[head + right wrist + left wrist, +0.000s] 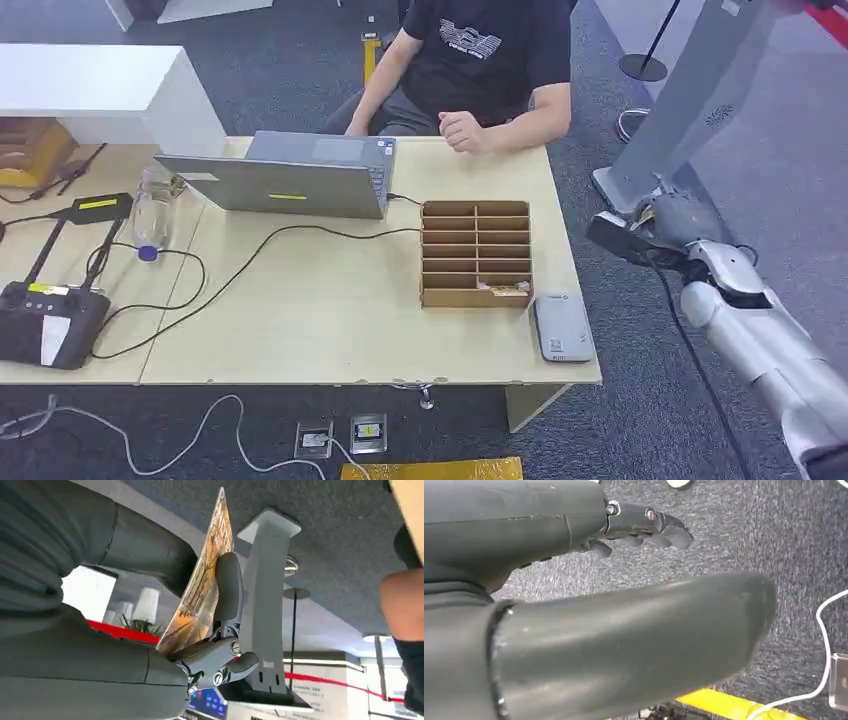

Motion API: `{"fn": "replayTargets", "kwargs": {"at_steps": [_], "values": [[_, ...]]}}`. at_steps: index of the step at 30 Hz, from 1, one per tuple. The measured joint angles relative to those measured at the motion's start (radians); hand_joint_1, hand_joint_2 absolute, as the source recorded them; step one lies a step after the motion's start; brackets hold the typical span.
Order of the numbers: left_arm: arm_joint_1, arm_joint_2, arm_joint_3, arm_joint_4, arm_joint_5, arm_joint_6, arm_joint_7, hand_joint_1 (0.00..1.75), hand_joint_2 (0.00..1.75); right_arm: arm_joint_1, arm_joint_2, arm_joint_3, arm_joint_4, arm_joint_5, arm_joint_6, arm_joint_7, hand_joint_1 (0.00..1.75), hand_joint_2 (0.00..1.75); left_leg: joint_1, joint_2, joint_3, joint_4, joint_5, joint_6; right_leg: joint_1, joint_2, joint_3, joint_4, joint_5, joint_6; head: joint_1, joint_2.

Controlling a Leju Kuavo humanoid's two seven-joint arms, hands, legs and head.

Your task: Pass the card to the sensor for recognition and then transmit it.

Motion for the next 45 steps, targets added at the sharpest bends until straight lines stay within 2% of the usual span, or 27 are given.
{"fn": "replayTargets", "kwargs": {"at_steps": [6, 13, 25, 37, 45], "values": [[0.000, 0.000, 0.000, 0.000, 0.000, -0.003, -0.003, 0.00, 0.00, 0.073, -0.010, 0.004, -0.127, -0.041, -0.005, 0.036, 1.75, 1.75, 0.000, 0.000, 0.000, 0.000, 0.000, 0.000, 0.000, 0.001, 0.000, 0.000, 0.000, 0.000, 0.000, 0.000], [0.000, -0.001, 0.000, 0.000, 0.000, -0.006, -0.003, 0.00, 0.00, 0.156, 0.006, 0.008, -0.230, -0.016, -0.008, 0.060, 1.75, 1.75, 0.000, 0.000, 0.000, 0.000, 0.000, -0.001, 0.000, 0.001, 0.000, 0.000, 0.000, 0.000, 0.000, 0.000], [0.000, 0.000, 0.002, 0.000, 0.006, -0.003, -0.004, 0.00, 0.00, 0.251, 0.002, 0.006, -0.306, -0.050, -0.016, 0.104, 1.75, 1.75, 0.000, 0.001, 0.000, 0.000, -0.001, -0.001, 0.000, 0.001, 0.000, 0.000, 0.000, 0.000, 0.000, 0.000], [0.001, -0.001, 0.002, 0.000, 0.002, -0.007, -0.004, 0.00, 0.00, 0.312, -0.032, 0.007, -0.323, -0.061, -0.032, 0.103, 1.75, 1.75, 0.000, 0.001, 0.000, 0.000, -0.001, -0.001, 0.000, 0.001, 0.000, 0.000, 0.000, 0.000, 0.000, 0.000], [0.000, 0.002, 0.001, 0.000, -0.015, -0.020, -0.003, 0.00, 0.00, 0.354, -0.018, 0.024, -0.350, -0.065, -0.032, 0.129, 1.75, 1.75, 0.001, 0.001, 0.000, 0.000, -0.001, -0.001, 0.001, 0.001, 0.000, 0.000, 0.000, 0.000, 0.000, 0.000]]}}
